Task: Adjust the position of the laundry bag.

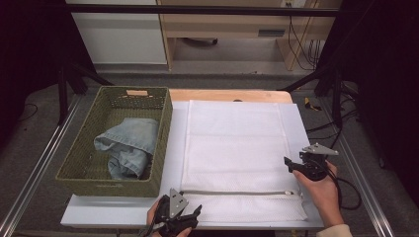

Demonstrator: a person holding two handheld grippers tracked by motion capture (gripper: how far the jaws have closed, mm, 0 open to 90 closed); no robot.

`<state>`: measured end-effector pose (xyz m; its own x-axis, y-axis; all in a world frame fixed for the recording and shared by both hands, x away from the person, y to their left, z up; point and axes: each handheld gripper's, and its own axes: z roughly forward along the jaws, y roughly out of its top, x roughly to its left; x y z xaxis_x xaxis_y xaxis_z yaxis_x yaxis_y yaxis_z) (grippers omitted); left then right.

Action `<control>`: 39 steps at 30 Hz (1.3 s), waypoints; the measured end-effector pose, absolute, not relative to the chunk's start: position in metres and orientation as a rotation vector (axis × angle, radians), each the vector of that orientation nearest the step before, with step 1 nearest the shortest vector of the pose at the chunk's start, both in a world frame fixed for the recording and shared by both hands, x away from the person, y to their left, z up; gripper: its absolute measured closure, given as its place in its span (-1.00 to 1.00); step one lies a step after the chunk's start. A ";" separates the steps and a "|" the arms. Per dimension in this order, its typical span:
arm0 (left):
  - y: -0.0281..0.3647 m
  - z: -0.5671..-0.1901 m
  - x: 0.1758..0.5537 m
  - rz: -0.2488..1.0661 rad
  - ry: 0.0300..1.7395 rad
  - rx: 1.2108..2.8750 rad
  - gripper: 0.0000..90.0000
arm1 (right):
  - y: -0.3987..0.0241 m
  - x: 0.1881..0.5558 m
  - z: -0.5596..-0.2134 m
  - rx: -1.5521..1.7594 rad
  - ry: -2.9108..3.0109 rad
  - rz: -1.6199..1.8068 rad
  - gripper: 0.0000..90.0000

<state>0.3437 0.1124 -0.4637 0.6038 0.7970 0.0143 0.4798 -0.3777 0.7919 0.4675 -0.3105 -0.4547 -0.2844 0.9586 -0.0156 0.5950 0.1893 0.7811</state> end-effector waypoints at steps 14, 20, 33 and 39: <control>0.104 -0.450 0.364 0.442 0.896 2.041 -0.82 | -0.311 0.427 -0.438 1.357 1.907 1.027 -0.64; 0.100 -0.448 0.375 0.446 0.868 2.047 -0.88 | -0.319 0.404 -0.437 1.337 1.921 1.047 -0.67; 0.106 -0.446 0.385 0.453 0.880 2.029 -0.88 | -0.333 0.364 -0.435 1.308 1.940 1.015 -0.63; 0.107 -0.444 0.392 0.458 0.879 2.026 -0.88 | -0.335 0.349 -0.442 1.304 1.970 1.004 -0.55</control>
<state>0.3918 0.1066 -0.4444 0.6849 0.7286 -0.0042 0.4141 -0.3846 0.8250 0.3488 -0.3345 -0.4422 -0.3650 0.9296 -0.0513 0.5046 0.2438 0.8282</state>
